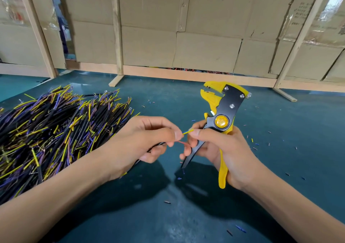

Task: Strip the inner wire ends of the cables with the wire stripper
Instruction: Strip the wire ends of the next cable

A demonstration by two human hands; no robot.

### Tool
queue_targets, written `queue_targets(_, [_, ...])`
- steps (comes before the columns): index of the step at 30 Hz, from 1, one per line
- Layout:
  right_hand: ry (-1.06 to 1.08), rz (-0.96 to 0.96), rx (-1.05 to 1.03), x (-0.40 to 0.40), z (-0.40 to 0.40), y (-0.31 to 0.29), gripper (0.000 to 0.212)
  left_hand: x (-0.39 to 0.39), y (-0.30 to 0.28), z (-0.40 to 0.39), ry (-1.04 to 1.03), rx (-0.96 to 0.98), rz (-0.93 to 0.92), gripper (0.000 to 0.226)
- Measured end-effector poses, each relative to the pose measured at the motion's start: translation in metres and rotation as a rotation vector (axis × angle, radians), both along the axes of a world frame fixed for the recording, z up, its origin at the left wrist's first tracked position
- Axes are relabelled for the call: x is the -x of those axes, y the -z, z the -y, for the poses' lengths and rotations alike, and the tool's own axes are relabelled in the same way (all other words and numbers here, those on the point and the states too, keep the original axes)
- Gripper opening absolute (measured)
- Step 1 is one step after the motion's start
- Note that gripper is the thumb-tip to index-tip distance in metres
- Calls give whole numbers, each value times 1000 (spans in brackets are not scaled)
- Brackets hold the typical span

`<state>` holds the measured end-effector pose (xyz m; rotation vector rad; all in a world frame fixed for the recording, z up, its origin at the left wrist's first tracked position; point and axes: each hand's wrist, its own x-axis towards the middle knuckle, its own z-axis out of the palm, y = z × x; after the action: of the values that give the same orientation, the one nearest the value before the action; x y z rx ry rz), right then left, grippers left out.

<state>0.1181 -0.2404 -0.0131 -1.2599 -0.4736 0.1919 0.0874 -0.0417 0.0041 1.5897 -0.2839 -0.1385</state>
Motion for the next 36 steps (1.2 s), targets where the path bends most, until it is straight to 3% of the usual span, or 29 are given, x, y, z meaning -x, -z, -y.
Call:
queue_targets(3, [-2, 0, 12, 0, -1, 1, 5, 2, 3, 0, -139, -318, 287, 19])
queue_targets(5, [3, 8, 22, 0, -1, 0, 3, 4, 4, -1, -160, -346, 416, 14])
queue_targets(6, [10, 17, 27, 0, -1, 0, 3, 4, 4, -1, -166, -302, 433, 11])
queue_targets(9, [19, 50, 55, -1, 0, 1, 5, 3, 5, -1, -204, -248, 456, 30])
queue_targets(19, [-4, 26, 101, -3, -1, 5, 6, -1, 8, -7, -169, -310, 482, 10])
queue_targets(23, [21, 23, 98, -3, -1, 3, 6, -1, 5, -9, -266, -519, 688, 16])
queue_targets(30, [59, -62, 71, -2, -3, 4, 6, -4, 5, -15, -197, -799, 1043, 11])
queue_targets(36, [25, -57, 77, 0, -4, 2, 6, -1, 7, -15, -31, -452, 735, 9])
